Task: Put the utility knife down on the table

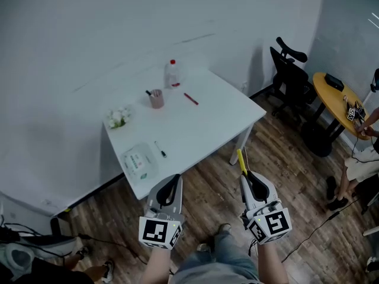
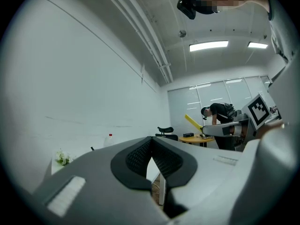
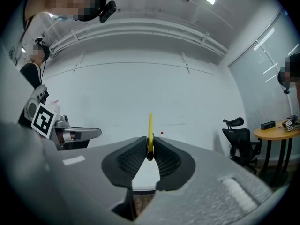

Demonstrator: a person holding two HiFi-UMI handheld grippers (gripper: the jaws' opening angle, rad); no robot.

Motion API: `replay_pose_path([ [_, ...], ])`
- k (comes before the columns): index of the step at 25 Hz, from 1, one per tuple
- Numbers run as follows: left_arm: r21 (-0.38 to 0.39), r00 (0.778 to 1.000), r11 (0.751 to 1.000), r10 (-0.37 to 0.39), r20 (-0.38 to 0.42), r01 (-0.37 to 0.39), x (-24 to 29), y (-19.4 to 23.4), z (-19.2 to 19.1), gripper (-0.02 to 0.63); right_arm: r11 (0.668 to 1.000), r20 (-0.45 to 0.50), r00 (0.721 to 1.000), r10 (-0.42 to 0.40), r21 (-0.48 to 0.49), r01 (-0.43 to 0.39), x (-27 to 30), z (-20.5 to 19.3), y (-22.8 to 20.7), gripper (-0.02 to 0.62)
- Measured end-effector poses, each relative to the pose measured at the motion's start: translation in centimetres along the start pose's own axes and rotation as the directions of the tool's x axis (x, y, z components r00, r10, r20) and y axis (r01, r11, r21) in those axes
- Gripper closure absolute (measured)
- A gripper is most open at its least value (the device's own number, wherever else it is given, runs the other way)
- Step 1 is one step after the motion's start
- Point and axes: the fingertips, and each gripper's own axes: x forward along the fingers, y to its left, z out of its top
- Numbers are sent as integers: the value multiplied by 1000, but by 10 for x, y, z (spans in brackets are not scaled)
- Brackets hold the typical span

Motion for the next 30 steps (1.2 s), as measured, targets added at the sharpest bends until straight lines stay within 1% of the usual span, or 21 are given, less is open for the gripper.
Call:
replay_pose_path([
  [8,-4,1000,1000,15,-7,-15,25,11,-5,594,1000,-2,1000,16,9,-16,27,-3,-17,546],
  [22,7,998,998,68,16,-68,108,39,0,594,997,6,997,76,-3,-76,107,5,-71,546],
  [30,6,995,995,101,19,-101,146,48,0,594,993,2,993,114,-6,-114,141,8,-99,546],
])
